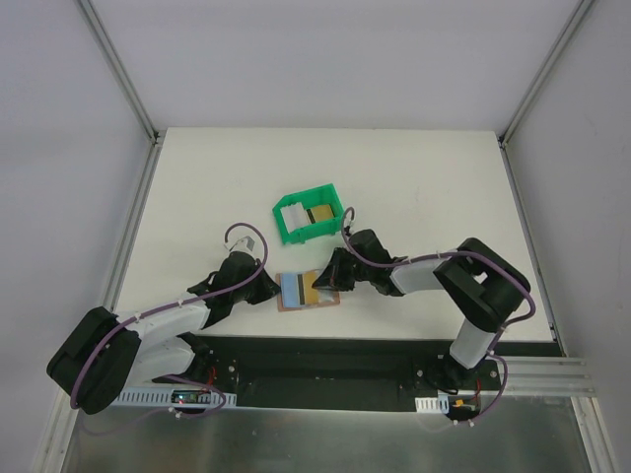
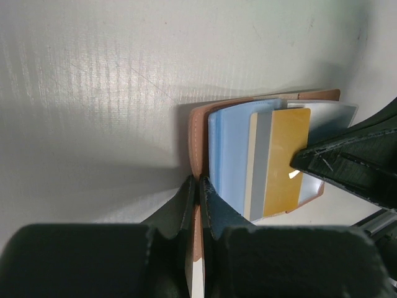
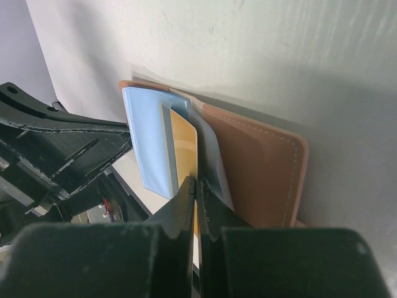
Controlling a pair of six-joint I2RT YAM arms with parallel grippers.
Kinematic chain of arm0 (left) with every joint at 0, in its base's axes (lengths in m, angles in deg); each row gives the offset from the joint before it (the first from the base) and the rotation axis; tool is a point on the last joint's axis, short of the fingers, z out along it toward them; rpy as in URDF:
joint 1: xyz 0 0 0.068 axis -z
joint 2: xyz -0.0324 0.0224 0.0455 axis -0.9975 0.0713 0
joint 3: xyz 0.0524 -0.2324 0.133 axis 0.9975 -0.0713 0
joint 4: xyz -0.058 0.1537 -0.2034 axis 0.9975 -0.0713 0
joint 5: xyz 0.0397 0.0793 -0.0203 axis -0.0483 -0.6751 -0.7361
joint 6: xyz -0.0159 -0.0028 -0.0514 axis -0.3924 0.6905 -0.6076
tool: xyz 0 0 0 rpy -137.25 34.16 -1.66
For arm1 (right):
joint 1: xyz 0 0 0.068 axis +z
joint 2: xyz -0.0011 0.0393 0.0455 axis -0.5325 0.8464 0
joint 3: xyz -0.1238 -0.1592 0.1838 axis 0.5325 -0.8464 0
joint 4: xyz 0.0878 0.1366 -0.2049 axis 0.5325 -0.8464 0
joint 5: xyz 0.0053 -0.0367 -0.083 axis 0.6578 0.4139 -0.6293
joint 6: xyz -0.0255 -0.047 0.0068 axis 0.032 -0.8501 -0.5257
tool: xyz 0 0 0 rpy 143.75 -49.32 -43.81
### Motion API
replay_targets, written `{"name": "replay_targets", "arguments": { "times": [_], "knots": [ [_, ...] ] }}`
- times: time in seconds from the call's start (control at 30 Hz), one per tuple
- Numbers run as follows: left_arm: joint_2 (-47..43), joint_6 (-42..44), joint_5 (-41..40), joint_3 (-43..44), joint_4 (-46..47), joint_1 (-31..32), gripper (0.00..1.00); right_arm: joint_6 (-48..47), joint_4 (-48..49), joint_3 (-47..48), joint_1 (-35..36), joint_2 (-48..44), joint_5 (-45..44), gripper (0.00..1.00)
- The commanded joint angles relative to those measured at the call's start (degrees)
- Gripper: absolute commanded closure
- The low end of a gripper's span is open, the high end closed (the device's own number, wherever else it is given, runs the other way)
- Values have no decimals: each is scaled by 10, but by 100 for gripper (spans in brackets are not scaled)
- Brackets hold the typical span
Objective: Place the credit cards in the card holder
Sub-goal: Insert the credit card into the card holder.
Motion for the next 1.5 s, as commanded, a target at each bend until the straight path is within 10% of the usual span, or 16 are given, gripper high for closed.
{"name": "replay_targets", "arguments": {
  "times": [0.0, 0.23, 0.57, 0.97, 1.23, 1.47],
  "knots": [
    [3, -4, -3, -8, 2, -5, 100, 16, 13, 17, 26, 27, -16, 100],
    [-3, -5, -2, -8, 4, -4, 100, -11, -21, 47, 37, 33, -22, 98],
    [-9, -1, 1, -6, 0, -4, 100, -84, -141, 66, 37, -28, -80, 63],
    [0, 1, 2, -1, 2, -3, 100, -81, -102, 118, 52, 31, 14, 67],
    [4, 1, 5, 1, 6, -4, 100, -82, -101, 133, 60, 32, 17, 88],
    [0, 0, 4, -2, 6, -4, 100, -93, -110, 133, 58, 23, 11, 73]
  ]
}}
